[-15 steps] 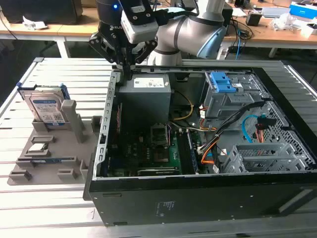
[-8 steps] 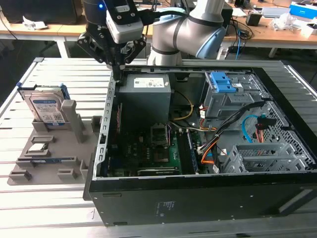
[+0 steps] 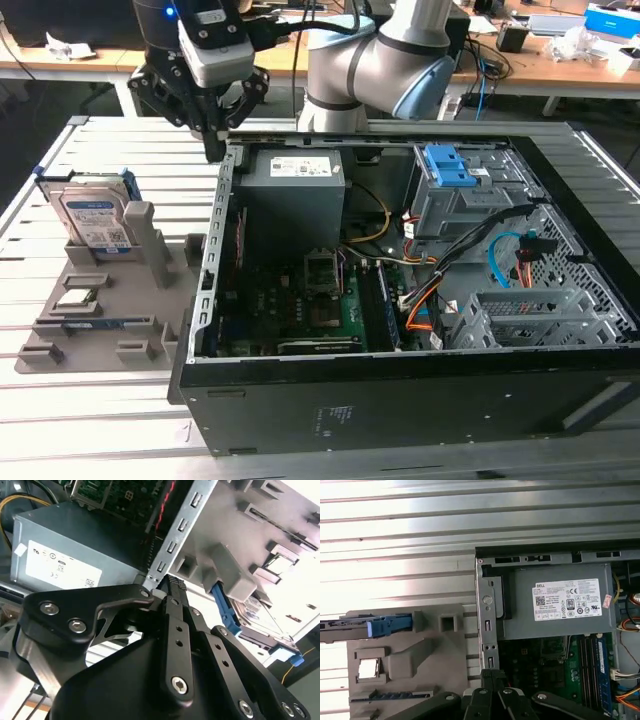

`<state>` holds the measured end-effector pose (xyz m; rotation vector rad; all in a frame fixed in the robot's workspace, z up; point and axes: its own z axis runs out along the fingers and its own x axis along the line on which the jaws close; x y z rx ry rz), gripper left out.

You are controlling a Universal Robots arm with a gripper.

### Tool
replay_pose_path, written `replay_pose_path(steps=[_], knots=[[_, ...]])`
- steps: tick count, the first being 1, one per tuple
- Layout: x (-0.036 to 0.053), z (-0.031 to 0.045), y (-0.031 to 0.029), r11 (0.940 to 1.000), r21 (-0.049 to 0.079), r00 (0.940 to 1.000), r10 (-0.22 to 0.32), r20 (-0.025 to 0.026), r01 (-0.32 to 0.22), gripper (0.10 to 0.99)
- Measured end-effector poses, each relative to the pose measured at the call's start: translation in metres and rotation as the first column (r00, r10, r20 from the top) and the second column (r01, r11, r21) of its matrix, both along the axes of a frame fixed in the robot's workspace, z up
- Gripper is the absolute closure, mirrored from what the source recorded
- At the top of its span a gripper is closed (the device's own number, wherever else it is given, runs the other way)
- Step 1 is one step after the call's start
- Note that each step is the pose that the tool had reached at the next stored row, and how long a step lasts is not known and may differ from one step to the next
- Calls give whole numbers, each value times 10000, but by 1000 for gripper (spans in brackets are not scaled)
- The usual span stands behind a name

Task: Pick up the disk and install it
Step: 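Reach for the disk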

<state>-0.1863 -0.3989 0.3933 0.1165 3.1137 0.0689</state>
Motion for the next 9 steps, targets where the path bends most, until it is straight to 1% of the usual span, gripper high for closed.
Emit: replay_pose_path(steps=[1, 9], knots=[[-43, 0, 0, 10000, 0, 10000, 1, 0, -1, 980], [-250, 0, 0, 10000, 0, 10000, -1, 0, 1, 980]])
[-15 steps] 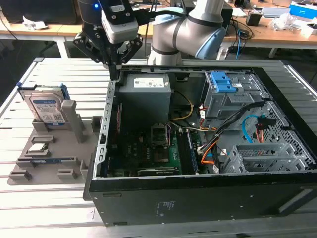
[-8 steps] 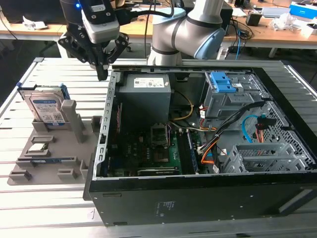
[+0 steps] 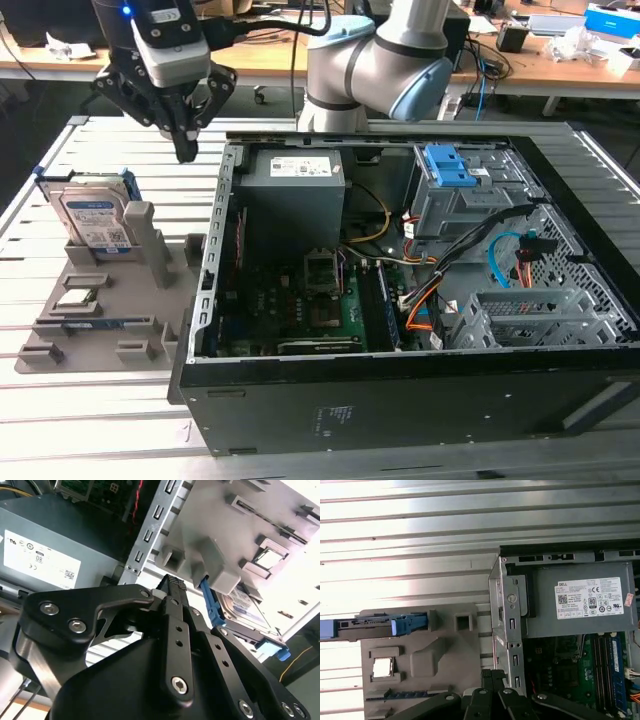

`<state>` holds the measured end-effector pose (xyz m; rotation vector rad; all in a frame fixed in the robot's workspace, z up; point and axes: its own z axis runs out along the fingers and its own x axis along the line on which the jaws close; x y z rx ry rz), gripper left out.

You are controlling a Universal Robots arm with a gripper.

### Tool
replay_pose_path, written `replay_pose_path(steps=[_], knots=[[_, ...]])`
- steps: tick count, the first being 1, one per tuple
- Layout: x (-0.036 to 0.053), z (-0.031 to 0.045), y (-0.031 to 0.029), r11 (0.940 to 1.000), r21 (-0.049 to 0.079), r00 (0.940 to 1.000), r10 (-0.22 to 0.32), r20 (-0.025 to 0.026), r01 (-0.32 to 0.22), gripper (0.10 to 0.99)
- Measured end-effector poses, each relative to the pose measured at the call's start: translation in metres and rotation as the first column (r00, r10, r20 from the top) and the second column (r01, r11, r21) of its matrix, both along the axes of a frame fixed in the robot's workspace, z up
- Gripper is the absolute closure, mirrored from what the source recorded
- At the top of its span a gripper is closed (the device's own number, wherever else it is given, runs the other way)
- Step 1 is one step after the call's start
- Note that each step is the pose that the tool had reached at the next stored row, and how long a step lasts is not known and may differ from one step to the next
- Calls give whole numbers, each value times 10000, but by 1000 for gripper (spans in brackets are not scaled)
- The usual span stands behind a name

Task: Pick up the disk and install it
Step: 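Reach for the disk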

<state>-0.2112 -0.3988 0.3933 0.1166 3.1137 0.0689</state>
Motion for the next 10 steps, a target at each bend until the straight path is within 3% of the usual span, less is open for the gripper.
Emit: replay_pose_path(steps=[6, 10], knots=[[-106, 0, 0, 10000, -1, 10000, 1, 0, -1, 980], [-236, 0, 0, 10000, 0, 10000, 0, 0, 0, 980]])
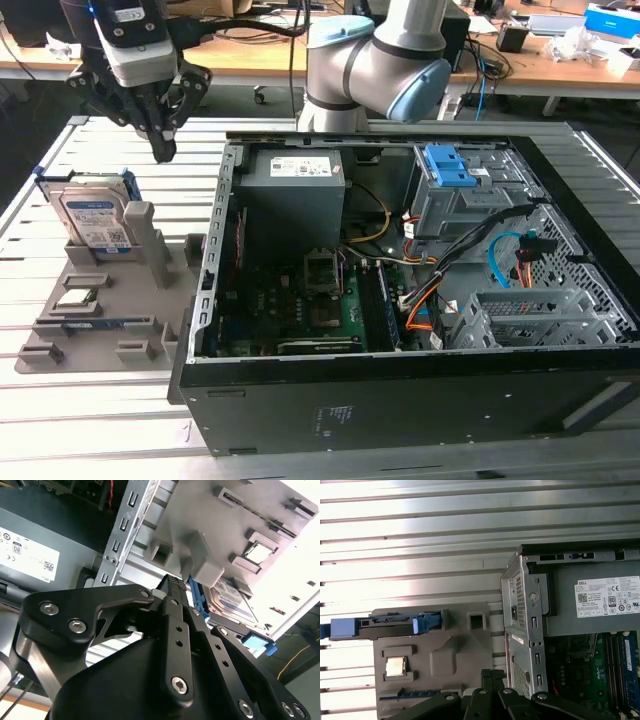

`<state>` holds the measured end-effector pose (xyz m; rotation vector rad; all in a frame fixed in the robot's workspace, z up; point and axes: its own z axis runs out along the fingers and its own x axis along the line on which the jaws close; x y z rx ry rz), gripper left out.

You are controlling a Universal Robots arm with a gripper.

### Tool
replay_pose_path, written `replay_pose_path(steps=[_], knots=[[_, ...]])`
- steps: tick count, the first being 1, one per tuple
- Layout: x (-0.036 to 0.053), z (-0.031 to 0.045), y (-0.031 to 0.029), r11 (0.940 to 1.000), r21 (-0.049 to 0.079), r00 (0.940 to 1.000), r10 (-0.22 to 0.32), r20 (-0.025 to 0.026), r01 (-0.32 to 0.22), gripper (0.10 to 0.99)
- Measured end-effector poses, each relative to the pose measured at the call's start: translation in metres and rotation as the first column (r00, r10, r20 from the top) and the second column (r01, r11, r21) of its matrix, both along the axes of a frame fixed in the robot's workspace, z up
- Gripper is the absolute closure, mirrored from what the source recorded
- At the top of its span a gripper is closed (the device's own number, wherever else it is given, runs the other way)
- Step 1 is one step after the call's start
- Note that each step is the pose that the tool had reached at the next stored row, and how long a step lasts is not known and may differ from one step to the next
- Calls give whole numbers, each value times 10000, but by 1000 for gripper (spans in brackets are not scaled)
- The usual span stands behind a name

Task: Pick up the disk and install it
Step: 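Reach for the disk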

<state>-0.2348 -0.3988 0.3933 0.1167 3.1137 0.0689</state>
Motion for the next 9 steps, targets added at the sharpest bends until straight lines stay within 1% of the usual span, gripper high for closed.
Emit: replay_pose_path(steps=[3, 6, 8, 9], knots=[[-55, 0, 0, 10000, 0, 10000, 0, 0, 0, 980], [-151, 0, 0, 10000, 0, 10000, 2, 0, -2, 980], [-237, 0, 0, 10000, 0, 10000, 0, 0, 0, 980], [-259, 0, 0, 10000, 0, 10000, 0, 0, 0, 980]])
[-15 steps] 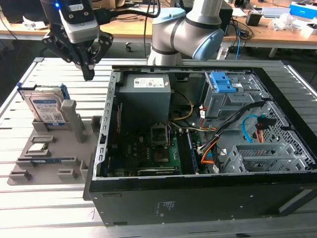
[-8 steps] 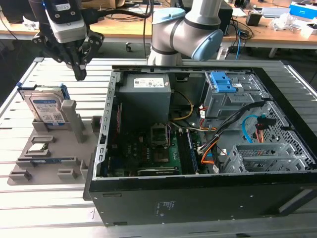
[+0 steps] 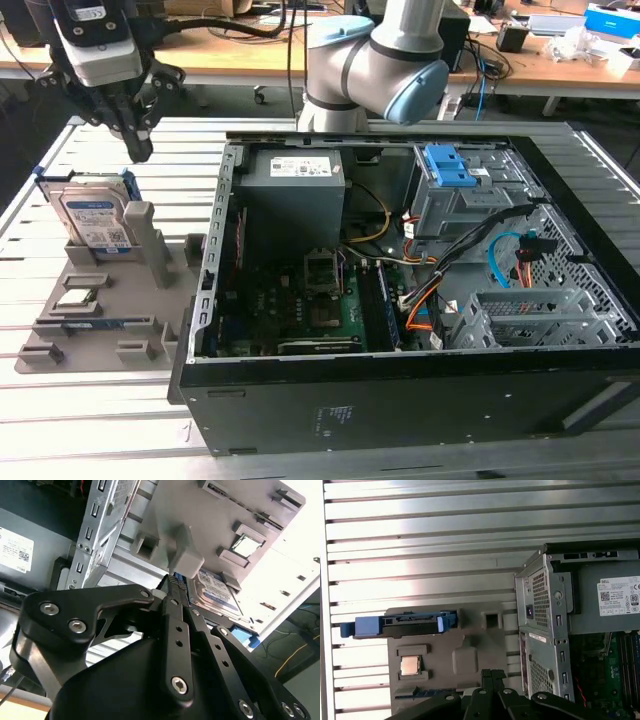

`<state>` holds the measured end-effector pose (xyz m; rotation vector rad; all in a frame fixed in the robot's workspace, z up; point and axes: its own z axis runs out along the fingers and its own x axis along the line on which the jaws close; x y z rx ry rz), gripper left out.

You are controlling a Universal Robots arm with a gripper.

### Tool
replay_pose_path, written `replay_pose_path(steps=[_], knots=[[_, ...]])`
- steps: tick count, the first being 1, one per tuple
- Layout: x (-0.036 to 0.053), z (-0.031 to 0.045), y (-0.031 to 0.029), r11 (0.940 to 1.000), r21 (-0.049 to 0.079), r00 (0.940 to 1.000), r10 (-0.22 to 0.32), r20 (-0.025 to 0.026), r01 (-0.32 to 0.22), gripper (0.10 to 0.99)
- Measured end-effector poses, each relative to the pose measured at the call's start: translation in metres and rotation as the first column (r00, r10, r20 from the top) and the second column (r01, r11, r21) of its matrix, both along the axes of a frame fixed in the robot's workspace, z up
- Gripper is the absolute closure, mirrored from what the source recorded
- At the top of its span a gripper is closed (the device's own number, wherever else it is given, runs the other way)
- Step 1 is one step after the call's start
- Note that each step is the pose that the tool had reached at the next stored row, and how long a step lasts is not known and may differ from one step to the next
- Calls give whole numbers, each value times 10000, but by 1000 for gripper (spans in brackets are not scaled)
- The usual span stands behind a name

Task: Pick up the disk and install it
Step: 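Reach for the disk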

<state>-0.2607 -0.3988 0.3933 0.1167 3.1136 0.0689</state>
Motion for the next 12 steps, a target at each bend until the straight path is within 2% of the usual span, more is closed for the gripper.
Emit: replay_pose_path(steps=[7, 12], knots=[[-203, 0, 0, 10000, 0, 10000, 0, -1, 0, 980], [-312, 0, 0, 10000, 0, 10000, 1, 0, -1, 980]])
